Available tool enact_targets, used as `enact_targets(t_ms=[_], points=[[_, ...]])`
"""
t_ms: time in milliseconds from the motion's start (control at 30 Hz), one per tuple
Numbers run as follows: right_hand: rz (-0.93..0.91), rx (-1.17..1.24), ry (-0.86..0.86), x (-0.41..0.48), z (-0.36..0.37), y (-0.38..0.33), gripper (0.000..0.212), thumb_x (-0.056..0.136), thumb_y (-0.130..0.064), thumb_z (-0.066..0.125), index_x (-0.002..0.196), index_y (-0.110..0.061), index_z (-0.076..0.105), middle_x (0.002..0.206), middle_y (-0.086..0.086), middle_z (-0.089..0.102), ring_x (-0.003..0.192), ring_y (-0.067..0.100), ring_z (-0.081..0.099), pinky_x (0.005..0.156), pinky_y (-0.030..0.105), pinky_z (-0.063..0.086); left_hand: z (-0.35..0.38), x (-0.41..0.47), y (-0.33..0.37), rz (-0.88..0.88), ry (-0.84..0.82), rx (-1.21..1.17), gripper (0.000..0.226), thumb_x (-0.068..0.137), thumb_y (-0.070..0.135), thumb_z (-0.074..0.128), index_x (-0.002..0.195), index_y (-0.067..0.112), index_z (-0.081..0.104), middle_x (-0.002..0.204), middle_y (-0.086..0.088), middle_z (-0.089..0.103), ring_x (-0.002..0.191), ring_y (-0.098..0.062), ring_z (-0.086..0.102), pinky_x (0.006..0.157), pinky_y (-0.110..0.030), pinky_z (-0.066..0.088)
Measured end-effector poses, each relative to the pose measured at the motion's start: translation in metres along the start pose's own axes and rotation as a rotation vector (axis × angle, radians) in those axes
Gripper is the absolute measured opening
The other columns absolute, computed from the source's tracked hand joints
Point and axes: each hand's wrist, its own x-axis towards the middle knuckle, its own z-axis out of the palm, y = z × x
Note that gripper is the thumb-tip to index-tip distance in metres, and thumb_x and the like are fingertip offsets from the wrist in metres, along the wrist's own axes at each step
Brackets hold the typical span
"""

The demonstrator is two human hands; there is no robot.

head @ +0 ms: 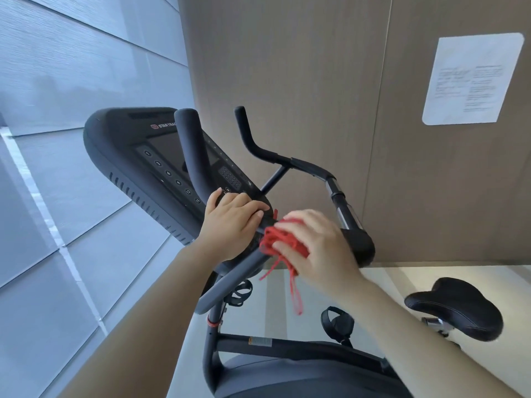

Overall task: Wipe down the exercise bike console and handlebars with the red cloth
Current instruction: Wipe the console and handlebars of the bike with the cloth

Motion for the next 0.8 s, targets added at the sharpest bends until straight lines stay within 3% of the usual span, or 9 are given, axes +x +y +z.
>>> enact_targets(t_ms=[133,267,400,500,700,800], points=[[-0.105,-0.209,0.014,-0.019,0.014,0.008,0.039,0.081,-0.034,0.069,0.118,-0.022,0.062,0.123,0.006,0.059,0.119,0.028,0.049,0.095,0.042,0.042,-0.002,0.0,-0.003,0.032,-0.023,-0.019,0.033,0.099,0.033,0.03,0.118,0.038,0.057,0.107,0.012,0.054,0.118,-0.012,0.04,0.107,-0.031,-0.003],[-0.13,-0.217,0.016,-0.028,0.009,0.021,0.036,0.087,-0.033,0.059,0.122,-0.023,0.059,0.125,0.006,0.057,0.122,0.028,0.046,0.098,0.039,0.039,-0.001,-0.001,-0.003,0.039,0.013,-0.025,0.031,0.099,0.031,0.033,0.114,0.037,0.059,0.104,0.011,0.055,0.116,-0.013,0.042,0.108,-0.032,0.0],[-0.091,-0.151,0.054,-0.044,-0.002,0.034,0.036,0.088,-0.034,0.053,0.121,-0.02,0.057,0.123,0.009,0.059,0.121,0.028,0.045,0.101,0.041,0.036,-0.001,-0.001,-0.005,0.052,0.024,-0.029,0.032,0.099,0.031,0.032,0.111,0.038,0.06,0.101,0.013,0.054,0.114,-0.013,0.043,0.108,-0.034,0.002],[-0.044,-0.064,0.041,-0.057,-0.012,0.046,0.038,0.086,-0.031,0.059,0.119,-0.013,0.061,0.123,0.011,0.057,0.12,0.03,0.047,0.103,0.045,0.038,-0.001,-0.001,-0.004,0.045,0.004,-0.036,0.034,0.099,0.033,0.028,0.111,0.039,0.059,0.102,0.013,0.053,0.116,-0.014,0.041,0.109,-0.035,0.001],[0.132,0.161,0.165,-0.052,-0.026,0.051,0.037,0.089,-0.033,0.056,0.118,-0.011,0.062,0.122,0.004,0.055,0.118,0.019,0.047,0.102,0.035,0.038,-0.001,0.01,0.012,-0.095,-0.087,-0.048,0.042,0.096,0.045,0.023,0.102,0.037,0.065,0.106,0.007,0.055,0.12,-0.021,0.039,0.11,-0.046,-0.003],[0.064,0.114,0.105,-0.043,-0.016,0.045,0.042,0.089,-0.038,0.054,0.12,-0.011,0.061,0.124,0.008,0.056,0.119,0.023,0.046,0.104,0.035,0.035,0.006,0.013,0.032,-0.157,-0.054,-0.074,0.045,0.097,0.046,0.024,0.093,0.033,0.067,0.102,0.006,0.058,0.114,-0.023,0.043,0.109,-0.05,-0.002]])
